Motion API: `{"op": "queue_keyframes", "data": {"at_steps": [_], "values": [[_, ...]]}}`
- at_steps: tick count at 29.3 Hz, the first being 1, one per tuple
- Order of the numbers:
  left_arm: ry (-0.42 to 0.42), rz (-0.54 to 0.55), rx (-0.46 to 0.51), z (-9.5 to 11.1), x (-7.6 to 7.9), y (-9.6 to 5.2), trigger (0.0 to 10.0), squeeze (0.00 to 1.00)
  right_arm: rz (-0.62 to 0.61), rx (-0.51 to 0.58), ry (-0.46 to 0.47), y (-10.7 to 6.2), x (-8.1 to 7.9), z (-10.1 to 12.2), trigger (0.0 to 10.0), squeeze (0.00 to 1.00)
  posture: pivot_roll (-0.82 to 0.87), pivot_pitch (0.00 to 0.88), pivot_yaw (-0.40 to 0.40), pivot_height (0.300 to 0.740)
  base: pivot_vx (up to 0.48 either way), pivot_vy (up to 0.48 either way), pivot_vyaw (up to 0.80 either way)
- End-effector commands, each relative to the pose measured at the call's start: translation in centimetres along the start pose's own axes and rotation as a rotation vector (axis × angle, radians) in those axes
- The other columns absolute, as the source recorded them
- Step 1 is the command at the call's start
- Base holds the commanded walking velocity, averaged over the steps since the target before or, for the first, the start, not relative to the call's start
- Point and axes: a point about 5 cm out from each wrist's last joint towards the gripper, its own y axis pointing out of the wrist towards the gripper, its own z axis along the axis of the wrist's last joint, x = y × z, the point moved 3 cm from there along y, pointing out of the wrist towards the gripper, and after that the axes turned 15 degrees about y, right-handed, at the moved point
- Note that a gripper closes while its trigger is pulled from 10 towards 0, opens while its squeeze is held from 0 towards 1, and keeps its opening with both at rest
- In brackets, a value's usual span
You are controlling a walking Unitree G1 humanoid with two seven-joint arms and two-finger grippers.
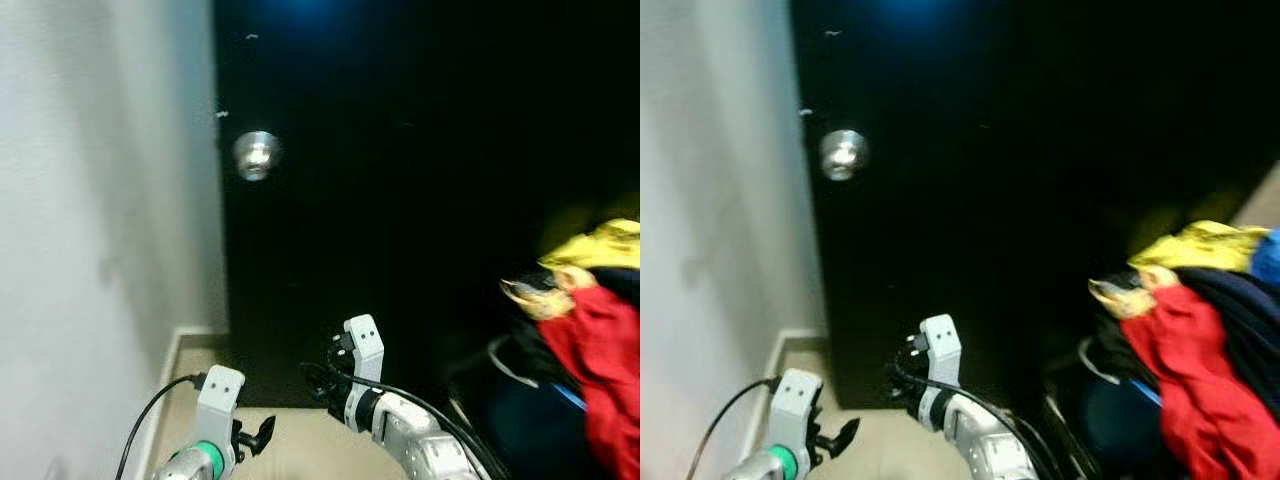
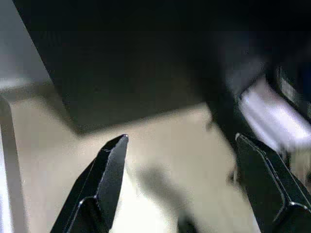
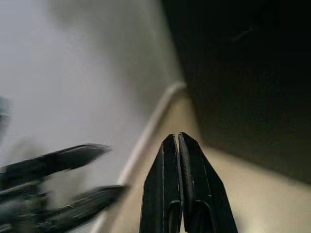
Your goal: Clothes washing
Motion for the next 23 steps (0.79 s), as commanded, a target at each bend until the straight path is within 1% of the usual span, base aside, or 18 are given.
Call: {"op": "queue_keyframes", "data": {"at_steps": [1,2,3,4,5,6,7,9,12,14,15,17,20,21,23], "values": [[-0.026,0.103,0.042,0.8,-1.9,-0.4,10.0,0.00,-0.076,0.090,-0.035,-0.5,1.0,1.5,10.0,0.00,-0.01,0.044,0.000,0.740,0.000,0.000,-0.79],[-0.020,0.124,0.081,1.9,-2.5,-0.6,10.0,0.00,-0.125,0.138,-0.007,-1.0,2.0,2.7,10.0,0.00,-0.01,0.048,0.006,0.740,0.000,0.000,-0.79],[-0.013,0.131,0.116,3.0,-2.8,-0.8,10.0,0.00,-0.143,0.176,0.003,-1.5,2.6,3.7,10.0,0.00,-0.01,0.048,0.006,0.740,0.000,0.000,-0.79],[-0.002,0.122,0.160,4.2,-2.9,-1.1,10.0,0.00,-0.134,0.197,-0.021,-2.0,2.7,4.6,10.0,0.00,-0.01,0.052,0.007,0.740,0.000,0.000,-0.78],[-0.002,0.122,0.160,4.2,-2.9,-1.1,10.0,0.00,-0.134,0.197,-0.021,-2.0,2.7,4.6,10.0,0.00,-0.01,0.052,0.007,0.740,0.000,0.000,-0.78],[0.004,0.115,0.190,5.0,-2.8,-1.4,10.0,0.00,-0.125,0.209,-0.042,-2.4,2.7,5.2,10.0,0.00,-0.01,0.052,0.007,0.740,0.000,0.000,-0.78],[0.016,0.105,0.214,5.6,-2.6,-1.6,10.0,0.00,-0.102,0.209,-0.077,-2.6,2.3,5.5,10.0,0.00,-0.02,0.057,0.006,0.740,0.000,0.000,-0.79],[0.020,0.098,0.238,6.2,-2.3,-1.9,10.0,0.00,-0.076,0.204,-0.116,-2.7,1.7,5.7,10.0,0.00,-0.02,0.057,0.002,0.740,0.000,0.000,-0.79],[-0.018,0.120,0.256,6.5,-2.2,-2.1,10.0,0.00,-0.068,0.202,-0.131,-2.3,0.9,5.7,10.0,0.00,-0.02,0.057,-0.001,0.740,0.000,0.000,-0.79],[-0.047,0.181,0.272,6.8,-2.8,-2.4,10.0,0.00,-0.104,0.222,-0.134,-2.0,1.1,6.0,10.0,0.00,-0.02,0.056,-0.004,0.740,0.000,0.000,-0.79],[-0.047,0.181,0.272,6.8,-2.8,-2.4,10.0,0.00,-0.104,0.222,-0.134,-2.0,1.1,6.0,10.0,0.00,-0.02,0.056,-0.004,0.740,0.000,0.000,-0.79],[-0.061,0.215,0.284,7.1,-3.0,-2.7,10.0,0.00,-0.123,0.241,-0.135,-1.8,1.1,6.3,10.0,0.00,-0.01,0.056,-0.007,0.740,0.000,0.000,-0.79],[0.000,0.197,0.295,8.0,-2.7,-2.8,10.0,0.00,-0.096,0.239,-0.199,-1.7,0.6,6.7,10.0,0.00,0.00,0.051,-0.010,0.740,0.000,0.000,-0.79],[0.000,0.197,0.295,8.0,-2.7,-2.8,10.0,0.00,-0.096,0.239,-0.199,-1.7,0.6,6.7,10.0,0.00,0.00,0.051,-0.010,0.740,0.000,0.000,-0.79],[0.010,0.182,0.297,8.6,-2.5,-2.5,10.0,0.00,-0.116,0.233,-0.212,-1.7,1.1,6.9,10.0,0.00,0.00,0.050,-0.009,0.740,0.000,0.000,-0.79]]}}
